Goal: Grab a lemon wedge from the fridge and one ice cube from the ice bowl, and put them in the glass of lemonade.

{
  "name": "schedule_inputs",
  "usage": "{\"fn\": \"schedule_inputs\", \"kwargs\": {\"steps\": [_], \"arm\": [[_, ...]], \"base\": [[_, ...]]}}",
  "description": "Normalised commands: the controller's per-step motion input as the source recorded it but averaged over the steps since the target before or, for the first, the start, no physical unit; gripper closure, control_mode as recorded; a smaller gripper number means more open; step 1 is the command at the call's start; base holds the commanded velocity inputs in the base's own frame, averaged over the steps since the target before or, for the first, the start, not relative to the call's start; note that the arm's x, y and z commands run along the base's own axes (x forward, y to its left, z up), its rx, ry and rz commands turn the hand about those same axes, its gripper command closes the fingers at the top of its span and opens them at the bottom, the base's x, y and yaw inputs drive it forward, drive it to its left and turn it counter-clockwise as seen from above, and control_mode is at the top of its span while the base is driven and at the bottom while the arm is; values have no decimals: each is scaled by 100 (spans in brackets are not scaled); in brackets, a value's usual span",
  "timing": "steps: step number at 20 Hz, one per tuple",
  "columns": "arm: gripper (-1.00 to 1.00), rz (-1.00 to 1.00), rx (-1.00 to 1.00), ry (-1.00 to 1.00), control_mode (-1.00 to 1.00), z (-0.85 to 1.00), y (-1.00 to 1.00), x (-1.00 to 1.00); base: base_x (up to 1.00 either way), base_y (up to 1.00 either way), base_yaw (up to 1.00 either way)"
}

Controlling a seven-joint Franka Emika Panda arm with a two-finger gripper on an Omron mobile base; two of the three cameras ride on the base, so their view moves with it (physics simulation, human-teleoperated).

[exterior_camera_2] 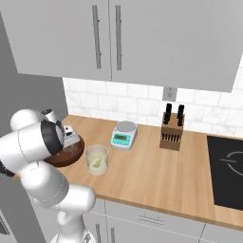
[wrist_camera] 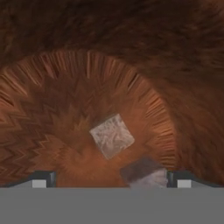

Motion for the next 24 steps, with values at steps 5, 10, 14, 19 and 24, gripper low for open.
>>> {"fn": "schedule_inputs", "kwargs": {"steps": [5,10,14,19,24], "arm": [[-100,3,0,1,-100,-9,-1,1],[-100,3,0,8,-100,-1,-5,0],[-100,1,0,16,-100,-1,-9,-3],[-100,0,0,13,-100,-8,-1,0],[-100,0,0,0,-100,-41,0,0]], "base": [[0,0,0],[0,0,0],[0,0,0],[0,0,0],[0,0,0]]}}
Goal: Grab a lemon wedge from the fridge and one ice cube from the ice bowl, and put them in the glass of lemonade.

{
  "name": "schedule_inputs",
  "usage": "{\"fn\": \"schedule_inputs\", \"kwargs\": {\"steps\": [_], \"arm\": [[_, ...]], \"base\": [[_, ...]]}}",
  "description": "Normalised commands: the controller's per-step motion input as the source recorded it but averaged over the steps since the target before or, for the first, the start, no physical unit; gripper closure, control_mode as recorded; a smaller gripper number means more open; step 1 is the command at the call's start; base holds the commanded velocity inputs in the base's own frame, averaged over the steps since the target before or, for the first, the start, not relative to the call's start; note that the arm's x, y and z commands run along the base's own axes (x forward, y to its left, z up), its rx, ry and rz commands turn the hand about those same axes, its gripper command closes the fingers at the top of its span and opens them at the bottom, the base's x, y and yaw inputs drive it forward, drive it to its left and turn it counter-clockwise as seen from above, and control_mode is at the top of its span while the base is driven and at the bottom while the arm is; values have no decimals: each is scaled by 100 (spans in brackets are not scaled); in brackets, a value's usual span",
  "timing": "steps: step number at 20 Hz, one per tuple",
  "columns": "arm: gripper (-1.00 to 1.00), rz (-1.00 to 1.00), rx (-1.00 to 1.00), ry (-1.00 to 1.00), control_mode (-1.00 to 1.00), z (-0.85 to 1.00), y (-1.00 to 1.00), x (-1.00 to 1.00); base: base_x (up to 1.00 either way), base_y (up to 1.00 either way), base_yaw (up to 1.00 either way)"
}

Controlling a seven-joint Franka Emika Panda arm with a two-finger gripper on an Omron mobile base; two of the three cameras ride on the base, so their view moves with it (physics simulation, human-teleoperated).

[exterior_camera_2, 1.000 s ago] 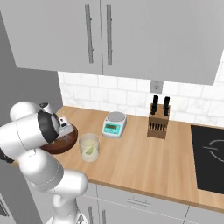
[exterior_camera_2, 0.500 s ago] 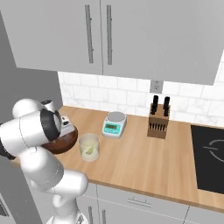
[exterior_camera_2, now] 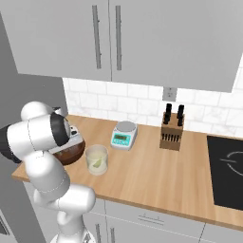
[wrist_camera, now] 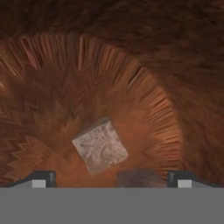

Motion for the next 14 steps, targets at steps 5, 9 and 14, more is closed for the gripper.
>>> {"fn": "schedule_inputs", "kwargs": {"steps": [5,9,14], "arm": [[-100,0,0,0,-100,-50,0,-1],[-100,0,0,0,-100,-24,0,-32],[-100,0,0,0,-100,-19,0,-31]], "base": [[0,0,0],[0,0,0],[0,0,0]]}}
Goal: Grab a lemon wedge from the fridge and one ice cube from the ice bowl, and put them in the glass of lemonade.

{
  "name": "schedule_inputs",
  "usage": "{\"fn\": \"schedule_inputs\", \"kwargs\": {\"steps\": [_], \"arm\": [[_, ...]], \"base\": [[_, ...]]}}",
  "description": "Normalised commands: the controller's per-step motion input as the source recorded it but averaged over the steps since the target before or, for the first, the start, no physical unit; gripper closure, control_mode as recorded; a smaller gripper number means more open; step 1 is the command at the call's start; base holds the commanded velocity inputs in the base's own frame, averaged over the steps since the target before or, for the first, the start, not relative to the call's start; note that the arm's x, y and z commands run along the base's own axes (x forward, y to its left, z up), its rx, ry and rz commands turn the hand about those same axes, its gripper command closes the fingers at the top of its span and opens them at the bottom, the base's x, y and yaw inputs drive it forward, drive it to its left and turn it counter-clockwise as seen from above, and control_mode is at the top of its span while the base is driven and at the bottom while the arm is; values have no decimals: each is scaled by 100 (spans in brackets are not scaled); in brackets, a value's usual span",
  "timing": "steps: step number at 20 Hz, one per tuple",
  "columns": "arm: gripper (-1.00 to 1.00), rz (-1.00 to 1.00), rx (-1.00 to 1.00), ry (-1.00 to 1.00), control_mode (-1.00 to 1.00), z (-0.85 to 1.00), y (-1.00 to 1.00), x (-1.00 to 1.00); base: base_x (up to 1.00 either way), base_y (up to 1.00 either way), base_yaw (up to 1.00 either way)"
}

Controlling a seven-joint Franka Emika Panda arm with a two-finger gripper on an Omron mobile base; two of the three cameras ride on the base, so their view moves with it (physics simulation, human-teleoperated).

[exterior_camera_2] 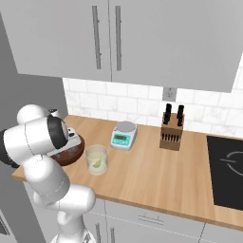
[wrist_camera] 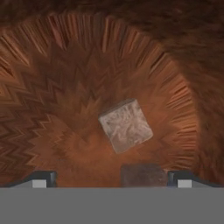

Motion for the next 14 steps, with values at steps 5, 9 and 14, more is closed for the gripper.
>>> {"fn": "schedule_inputs", "kwargs": {"steps": [5,9,14], "arm": [[-100,0,0,0,-100,-25,0,-1],[-100,0,0,0,-100,-15,0,-3],[-100,-6,0,0,-100,-1,0,-20]], "base": [[0,0,0],[0,0,0],[0,0,0]]}}
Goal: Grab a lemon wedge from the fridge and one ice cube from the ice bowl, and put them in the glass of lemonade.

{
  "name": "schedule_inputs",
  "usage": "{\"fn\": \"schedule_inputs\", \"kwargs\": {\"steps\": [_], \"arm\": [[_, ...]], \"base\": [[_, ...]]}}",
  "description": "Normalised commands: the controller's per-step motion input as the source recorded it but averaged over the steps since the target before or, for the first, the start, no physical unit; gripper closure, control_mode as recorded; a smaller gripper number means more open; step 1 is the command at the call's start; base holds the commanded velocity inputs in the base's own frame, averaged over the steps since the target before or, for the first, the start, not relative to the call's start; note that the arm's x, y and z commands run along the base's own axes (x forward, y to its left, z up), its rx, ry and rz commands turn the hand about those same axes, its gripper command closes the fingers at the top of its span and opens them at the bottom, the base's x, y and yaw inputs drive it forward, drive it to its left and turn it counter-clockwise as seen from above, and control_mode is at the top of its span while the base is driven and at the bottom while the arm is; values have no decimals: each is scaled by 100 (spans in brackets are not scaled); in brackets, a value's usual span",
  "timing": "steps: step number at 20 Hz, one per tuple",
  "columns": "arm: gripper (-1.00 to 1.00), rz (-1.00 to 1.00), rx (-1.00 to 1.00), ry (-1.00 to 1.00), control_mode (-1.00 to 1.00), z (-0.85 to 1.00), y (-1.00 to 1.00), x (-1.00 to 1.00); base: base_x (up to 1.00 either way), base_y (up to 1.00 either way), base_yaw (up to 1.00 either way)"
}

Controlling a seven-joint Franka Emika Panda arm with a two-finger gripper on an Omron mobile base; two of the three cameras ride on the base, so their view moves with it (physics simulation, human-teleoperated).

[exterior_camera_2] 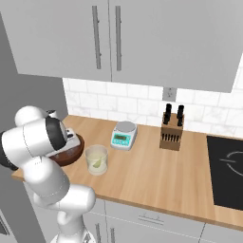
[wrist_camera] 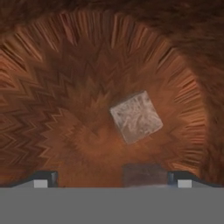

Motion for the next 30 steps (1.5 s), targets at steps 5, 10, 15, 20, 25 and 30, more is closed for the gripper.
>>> {"fn": "schedule_inputs", "kwargs": {"steps": [5,10,15,20,25,30], "arm": [[-100,-14,0,0,-100,-16,-1,0],[-100,-16,0,0,-100,0,0,0],[-100,-14,0,-1,-100,0,0,-5],[-100,-1,0,-7,-100,0,1,0],[-100,-6,0,-2,-100,8,0,0],[-100,-16,0,0,-100,0,-3,-2]], "base": [[0,0,0],[0,0,0],[0,0,0],[0,0,0],[0,0,0],[0,0,0]]}}
